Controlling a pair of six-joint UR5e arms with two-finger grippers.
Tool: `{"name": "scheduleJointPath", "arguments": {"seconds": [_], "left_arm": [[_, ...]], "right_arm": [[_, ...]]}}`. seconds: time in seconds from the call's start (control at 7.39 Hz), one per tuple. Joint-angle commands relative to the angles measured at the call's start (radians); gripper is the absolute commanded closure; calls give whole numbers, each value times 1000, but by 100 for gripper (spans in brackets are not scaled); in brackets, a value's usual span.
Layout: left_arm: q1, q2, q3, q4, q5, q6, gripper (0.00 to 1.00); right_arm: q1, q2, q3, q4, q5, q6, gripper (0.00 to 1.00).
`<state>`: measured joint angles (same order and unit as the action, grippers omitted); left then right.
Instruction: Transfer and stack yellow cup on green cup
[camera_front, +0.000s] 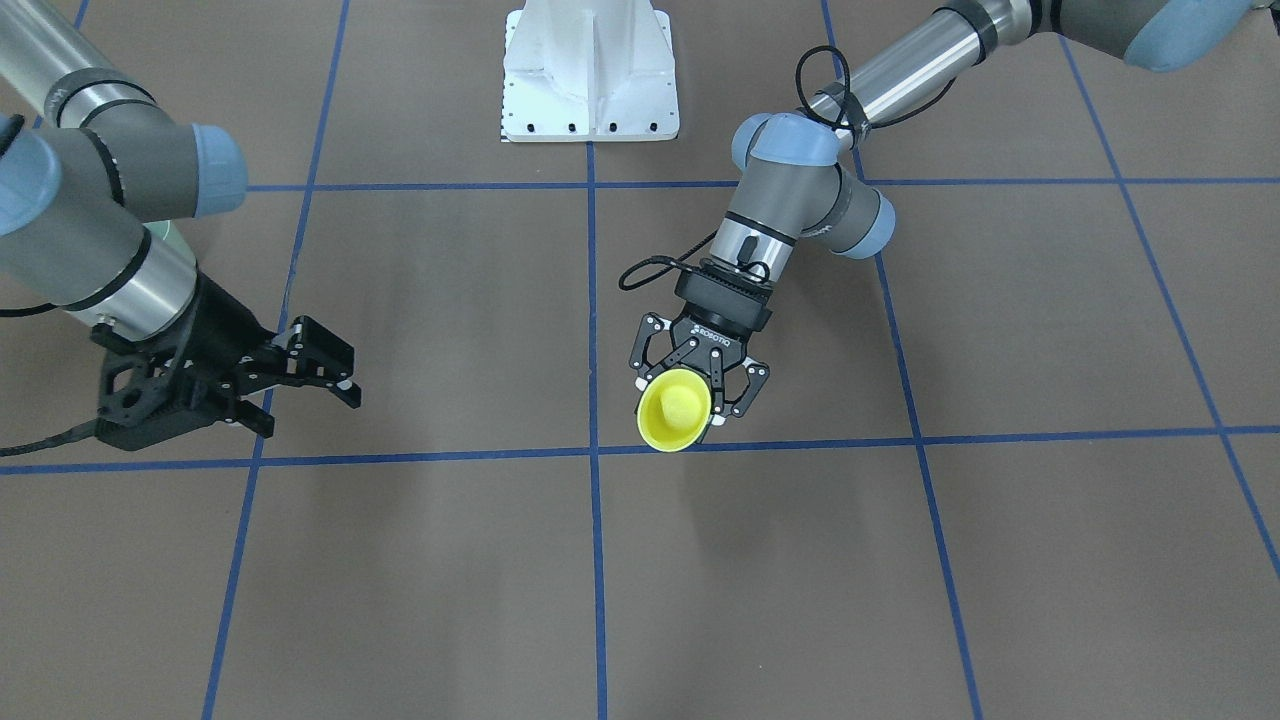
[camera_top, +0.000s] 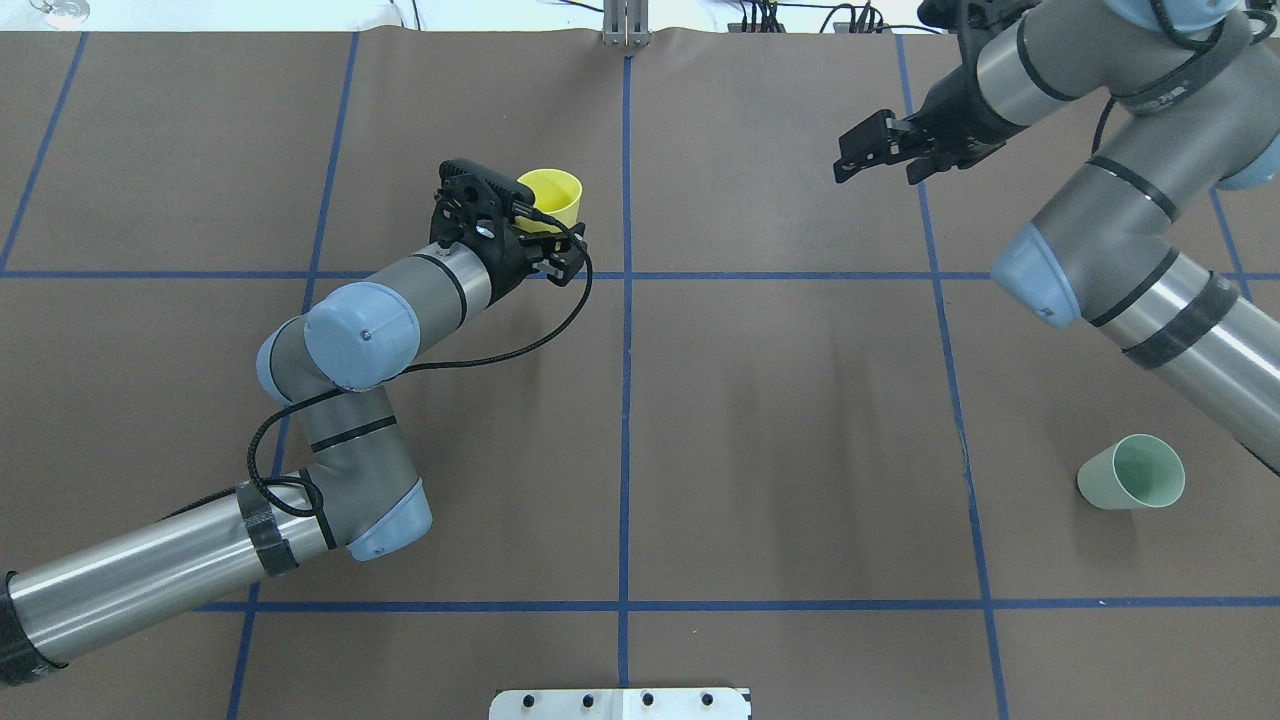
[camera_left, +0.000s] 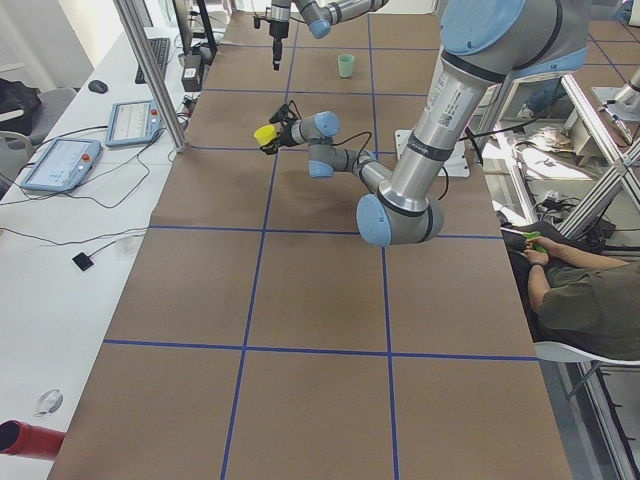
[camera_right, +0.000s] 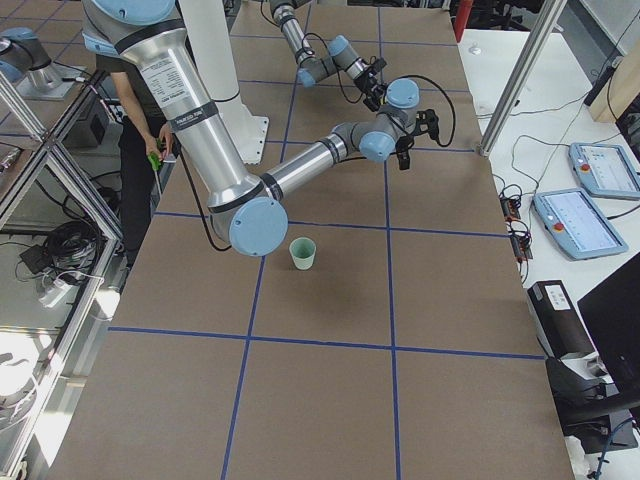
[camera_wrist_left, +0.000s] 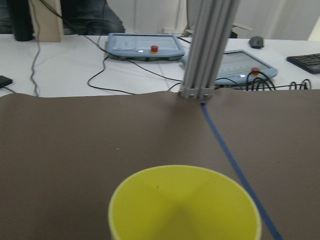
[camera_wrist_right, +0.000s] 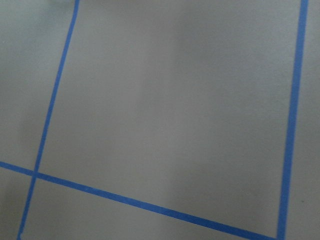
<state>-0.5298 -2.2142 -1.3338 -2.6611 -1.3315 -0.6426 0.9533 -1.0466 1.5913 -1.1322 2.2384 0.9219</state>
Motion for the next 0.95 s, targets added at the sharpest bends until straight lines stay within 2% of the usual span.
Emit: {"name": "scheduleJointPath", "arguments": {"seconds": [0.0,0.41,0.54,0.81], "left_arm": [[19,-60,68,-77,-51,141,56],[25,-55,77,-173,-138,155,57],[46,-45,79,-230,-143,246,57],[94,-38,73,-247,-140,264,57]], "right_arm": [[-56,65,1,2,-16,105,2],[-110,92,2,-1,-2,117,7],[-128,92,3,-1,25,115,8],[-160,92,7,-1,61,117,9]]}}
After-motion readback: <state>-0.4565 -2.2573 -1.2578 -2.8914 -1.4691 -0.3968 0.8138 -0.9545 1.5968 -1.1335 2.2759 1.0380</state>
